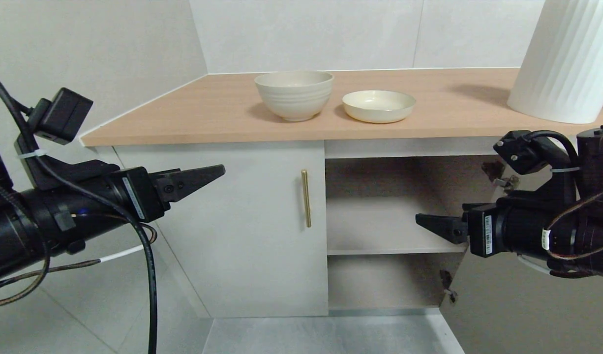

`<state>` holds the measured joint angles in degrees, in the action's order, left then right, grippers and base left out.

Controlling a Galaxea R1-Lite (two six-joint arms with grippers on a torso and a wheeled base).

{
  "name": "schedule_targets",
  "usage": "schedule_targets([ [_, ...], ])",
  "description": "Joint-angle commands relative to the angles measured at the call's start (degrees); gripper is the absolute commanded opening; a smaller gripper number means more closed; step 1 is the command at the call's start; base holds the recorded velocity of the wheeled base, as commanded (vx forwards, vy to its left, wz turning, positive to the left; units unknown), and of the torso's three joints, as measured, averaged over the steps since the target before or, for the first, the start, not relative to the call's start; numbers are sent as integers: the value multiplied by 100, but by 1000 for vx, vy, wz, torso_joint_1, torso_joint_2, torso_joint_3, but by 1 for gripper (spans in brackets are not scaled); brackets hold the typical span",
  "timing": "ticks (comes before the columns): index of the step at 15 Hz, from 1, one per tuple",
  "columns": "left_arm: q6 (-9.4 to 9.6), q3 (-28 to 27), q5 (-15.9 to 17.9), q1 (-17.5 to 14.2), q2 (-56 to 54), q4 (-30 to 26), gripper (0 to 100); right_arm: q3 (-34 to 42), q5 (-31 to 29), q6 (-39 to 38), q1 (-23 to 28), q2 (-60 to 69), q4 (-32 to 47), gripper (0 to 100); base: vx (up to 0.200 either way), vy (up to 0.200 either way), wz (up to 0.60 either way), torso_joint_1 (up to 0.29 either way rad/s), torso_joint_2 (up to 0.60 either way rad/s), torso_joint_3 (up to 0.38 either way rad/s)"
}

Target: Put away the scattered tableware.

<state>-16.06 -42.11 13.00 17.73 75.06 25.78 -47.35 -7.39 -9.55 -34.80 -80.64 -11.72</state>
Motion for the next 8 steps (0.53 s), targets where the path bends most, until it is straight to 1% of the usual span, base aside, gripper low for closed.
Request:
schedule_targets([
  [1, -3, -8, 1, 3, 18, 6, 100, 33, 0, 5, 0, 5, -15, 100, 200, 0, 0, 7, 2, 2],
  [5, -3, 1, 1, 3, -9, 6, 100, 50, 9, 14, -9, 5, -15, 100, 200, 0, 0, 4, -1, 2],
  [8, -3, 27, 1, 12, -61, 23, 100, 50, 9, 14, -9, -4, -15, 100, 0, 0, 0, 0, 0, 0],
])
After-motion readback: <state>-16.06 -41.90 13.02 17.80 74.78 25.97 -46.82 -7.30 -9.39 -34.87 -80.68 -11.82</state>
